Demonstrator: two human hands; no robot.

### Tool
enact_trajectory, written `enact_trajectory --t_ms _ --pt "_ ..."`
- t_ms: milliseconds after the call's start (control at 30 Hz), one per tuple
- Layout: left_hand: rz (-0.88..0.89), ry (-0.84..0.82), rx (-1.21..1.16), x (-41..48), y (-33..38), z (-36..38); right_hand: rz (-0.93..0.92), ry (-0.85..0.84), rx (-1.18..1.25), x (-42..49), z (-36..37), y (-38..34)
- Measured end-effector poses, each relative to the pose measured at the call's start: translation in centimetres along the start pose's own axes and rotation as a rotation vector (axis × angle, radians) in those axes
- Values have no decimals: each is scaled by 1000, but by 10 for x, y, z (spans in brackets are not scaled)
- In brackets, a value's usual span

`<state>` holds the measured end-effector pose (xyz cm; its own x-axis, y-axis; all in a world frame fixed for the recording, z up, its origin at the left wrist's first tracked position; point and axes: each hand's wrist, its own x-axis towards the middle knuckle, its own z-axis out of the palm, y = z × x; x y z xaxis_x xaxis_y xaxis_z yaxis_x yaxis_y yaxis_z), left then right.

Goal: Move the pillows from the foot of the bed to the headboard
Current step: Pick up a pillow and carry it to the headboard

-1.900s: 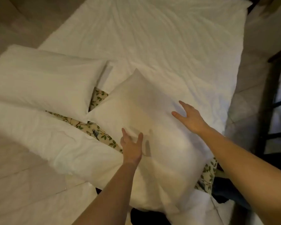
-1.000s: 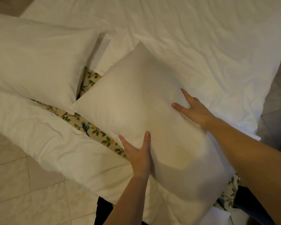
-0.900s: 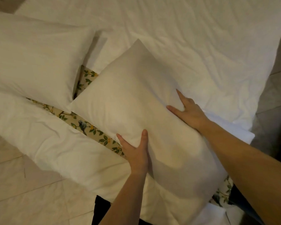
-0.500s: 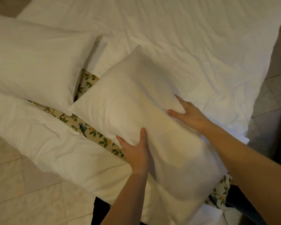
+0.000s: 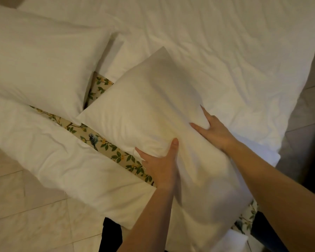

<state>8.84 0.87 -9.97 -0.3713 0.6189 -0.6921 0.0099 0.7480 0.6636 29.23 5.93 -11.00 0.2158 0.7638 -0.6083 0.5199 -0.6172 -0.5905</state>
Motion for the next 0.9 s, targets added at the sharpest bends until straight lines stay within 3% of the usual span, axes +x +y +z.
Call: enact_trajectory --t_ms 167,433,533,633,767,900 --pt "164 -14 -44 -12 8 -6 -21 60 -41 -29 4 -19" --pt "363 -52 142 -31 56 -72 -53 133 -164 -111 20 -75" --pt "457 -84 242 -41 77 -108 -59 194 -32 -141 27 -94" --pt "520 -116 319 -48 94 -144 52 220 212 -160 27 -111" --pt "575 -135 418 -47 100 -180 94 114 467 -165 50 -112" --pt "574 -127 502 -28 88 -204 121 15 517 -157 98 -95"
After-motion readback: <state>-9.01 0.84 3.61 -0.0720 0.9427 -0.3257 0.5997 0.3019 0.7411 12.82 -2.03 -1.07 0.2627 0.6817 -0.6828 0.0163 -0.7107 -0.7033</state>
